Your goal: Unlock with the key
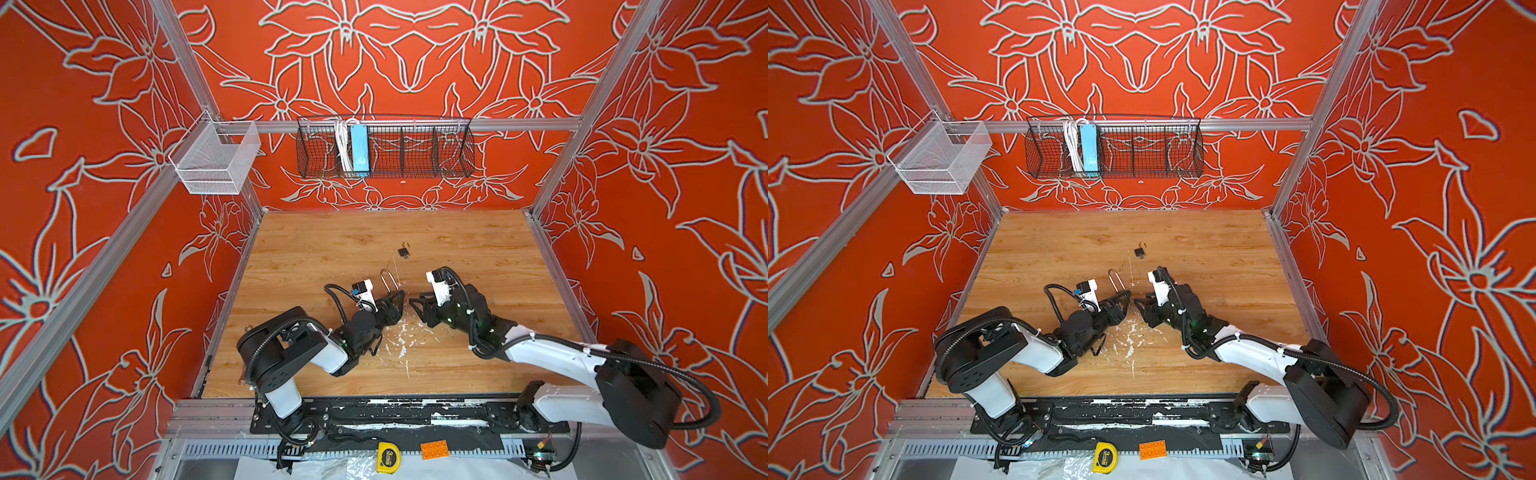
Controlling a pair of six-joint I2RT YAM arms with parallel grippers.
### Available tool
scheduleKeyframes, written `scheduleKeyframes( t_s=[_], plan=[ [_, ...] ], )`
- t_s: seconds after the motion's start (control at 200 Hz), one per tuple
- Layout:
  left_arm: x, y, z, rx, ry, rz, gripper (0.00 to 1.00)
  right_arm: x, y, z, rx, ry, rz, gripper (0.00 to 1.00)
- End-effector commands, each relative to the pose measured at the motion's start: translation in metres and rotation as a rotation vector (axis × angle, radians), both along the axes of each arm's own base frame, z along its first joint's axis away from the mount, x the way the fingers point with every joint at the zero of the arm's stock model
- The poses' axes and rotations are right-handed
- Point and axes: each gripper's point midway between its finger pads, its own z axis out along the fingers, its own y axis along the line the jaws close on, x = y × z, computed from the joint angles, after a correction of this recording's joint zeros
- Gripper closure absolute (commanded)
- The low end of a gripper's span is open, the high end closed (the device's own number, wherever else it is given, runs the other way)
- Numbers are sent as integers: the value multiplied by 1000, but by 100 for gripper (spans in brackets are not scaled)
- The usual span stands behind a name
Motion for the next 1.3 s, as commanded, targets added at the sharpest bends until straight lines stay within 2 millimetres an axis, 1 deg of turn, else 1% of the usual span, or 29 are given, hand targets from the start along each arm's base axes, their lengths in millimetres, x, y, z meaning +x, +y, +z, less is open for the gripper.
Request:
scheduleKeyframes(
  t_s=[0.0,0.1,0.165,0.27,0.35,0.545,0.681,0.741,0.836,0.906,0.926,1.046,1.086,1.126,1.276,1.281,1.296],
  plan=[
    [6,-5,37,46,-133,-11,100,4,-14,14,21,-70,-58,50],
    [1,-27,39,140,-183,-135,100,1,-15,22,20,-91,-45,48],
    [-4,-37,40,172,-209,-195,100,0,-14,28,30,-104,-23,46],
    [-8,-42,37,207,-233,-233,100,-3,-13,33,55,-119,-2,42],
    [-16,-51,41,242,-281,-290,100,-3,-14,35,64,-119,-1,40],
    [-30,-67,43,305,-339,-367,100,2,-23,35,68,-112,-31,39],
    [-38,-76,46,311,-366,-395,100,3,-22,34,80,-95,-21,40],
    [-38,-77,46,315,-364,-390,100,3,-21,34,84,-89,-15,45],
    [-37,-76,47,322,-376,-356,100,5,-19,29,72,-64,-18,61],
    [-36,-73,49,324,-384,-328,100,5,-16,26,70,-51,-3,64],
    [-35,-72,49,324,-384,-322,100,5,-15,26,69,-47,-1,66],
    [-32,-69,48,337,-380,-296,100,6,-9,22,69,-29,20,92],
    [-32,-69,48,342,-382,-295,100,6,-8,21,70,-23,26,97],
    [-31,-69,47,344,-379,-291,100,5,-8,21,72,-21,27,100],
    [-32,-70,47,346,-383,-299,100,5,-12,26,71,-44,17,100],
    [-32,-70,46,347,-383,-299,100,5,-12,26,72,-45,17,100],
    [-32,-70,47,345,-384,-299,95,4,-12,27,71,-48,18,100]
  ],
)
